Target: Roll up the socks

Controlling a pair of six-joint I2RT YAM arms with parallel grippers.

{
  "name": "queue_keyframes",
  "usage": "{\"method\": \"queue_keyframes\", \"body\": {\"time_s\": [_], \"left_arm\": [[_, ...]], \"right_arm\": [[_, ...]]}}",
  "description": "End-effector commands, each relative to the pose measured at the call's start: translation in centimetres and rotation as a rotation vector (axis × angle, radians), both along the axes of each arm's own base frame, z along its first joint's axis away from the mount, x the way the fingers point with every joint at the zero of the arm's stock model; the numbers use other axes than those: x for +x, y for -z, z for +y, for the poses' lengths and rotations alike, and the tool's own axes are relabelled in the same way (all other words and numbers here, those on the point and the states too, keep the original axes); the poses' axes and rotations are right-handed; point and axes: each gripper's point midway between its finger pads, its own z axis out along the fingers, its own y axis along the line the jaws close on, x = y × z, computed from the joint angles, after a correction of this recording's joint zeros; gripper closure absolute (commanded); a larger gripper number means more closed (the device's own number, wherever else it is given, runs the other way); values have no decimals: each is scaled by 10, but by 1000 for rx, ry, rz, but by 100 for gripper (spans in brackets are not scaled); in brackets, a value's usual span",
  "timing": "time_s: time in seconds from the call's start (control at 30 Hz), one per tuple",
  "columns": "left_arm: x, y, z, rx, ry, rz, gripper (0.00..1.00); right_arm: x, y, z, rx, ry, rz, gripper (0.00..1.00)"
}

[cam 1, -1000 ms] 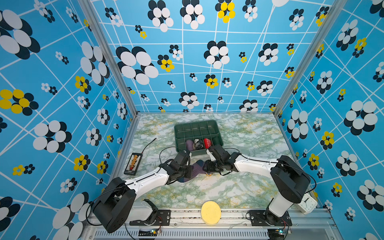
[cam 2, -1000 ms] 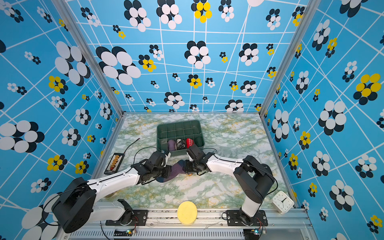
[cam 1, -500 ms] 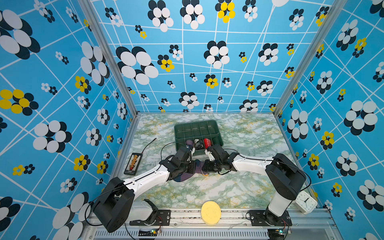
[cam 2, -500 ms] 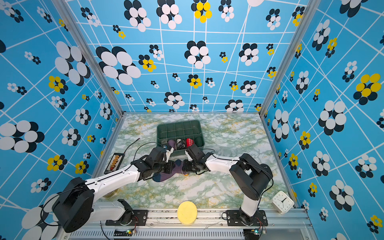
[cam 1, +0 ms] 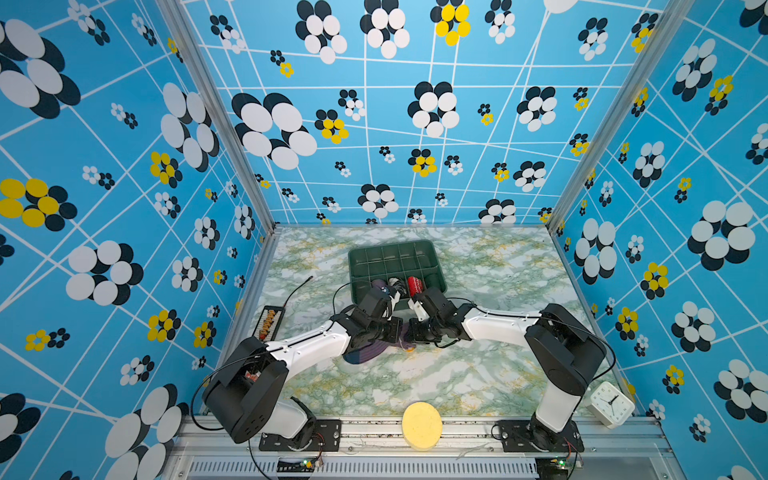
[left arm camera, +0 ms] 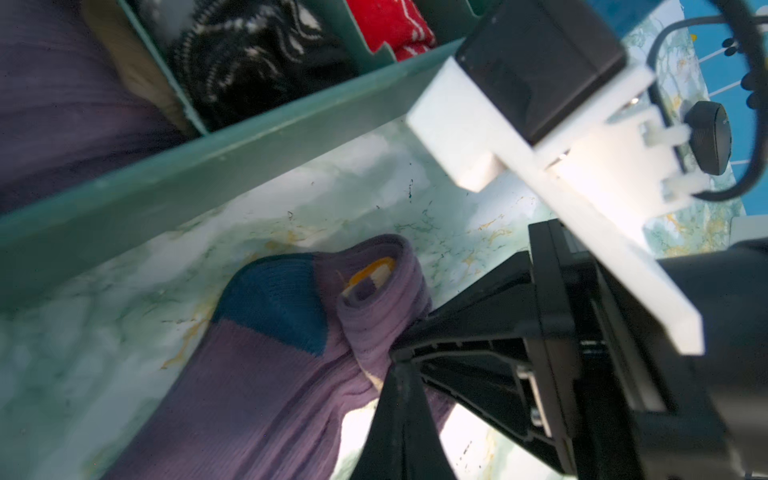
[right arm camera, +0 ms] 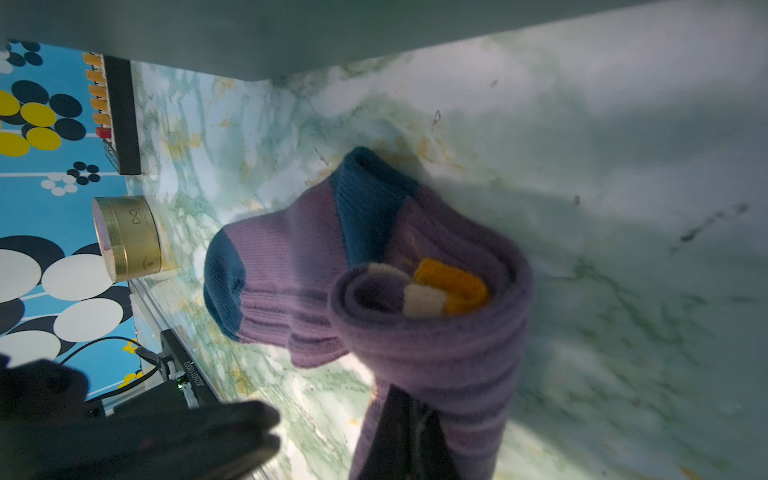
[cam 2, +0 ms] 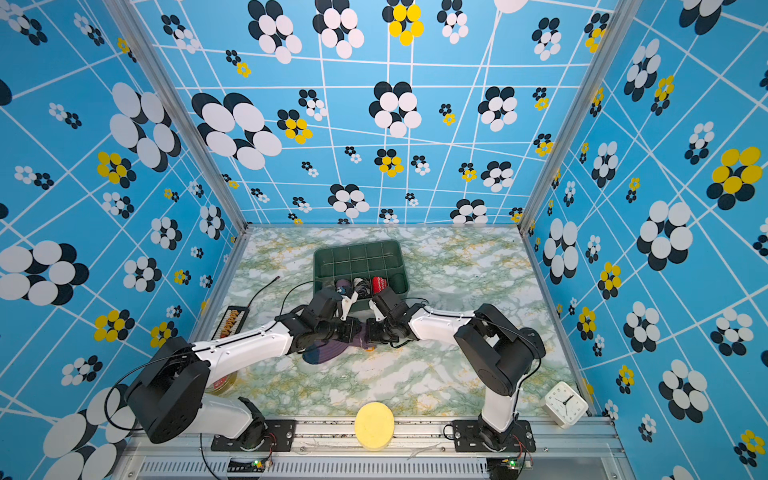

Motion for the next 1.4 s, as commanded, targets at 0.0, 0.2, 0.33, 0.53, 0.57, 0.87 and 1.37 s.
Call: {"method": "queue_keyframes", "body": {"time_s": [0.0,0.2,0.33,0.53,0.57,0.87,1.37], "left_arm": [[2,-6,-14,-32,27,-3,100],[-2,8,-2,35,7,15,100],[-8,21,14,107,-11,27,100],[-12,37,39,185,-62,19,100],[-12,39,40,189,-66,20,100],[-14,73,45,236,-66,71,100],[-55,98,59,277,-32,254,100]], "right_arm": [[-23,51,-37,-179,33,130,94],[-21,50,-41,-178,46,128,94],[-20,53,-46,-192,59,134,94],[-19,54,-48,-202,67,134,94],[-18,54,-48,-202,68,133,94],[-15,52,-48,-201,81,124,94],[8,54,-63,-217,219,91,93]]}}
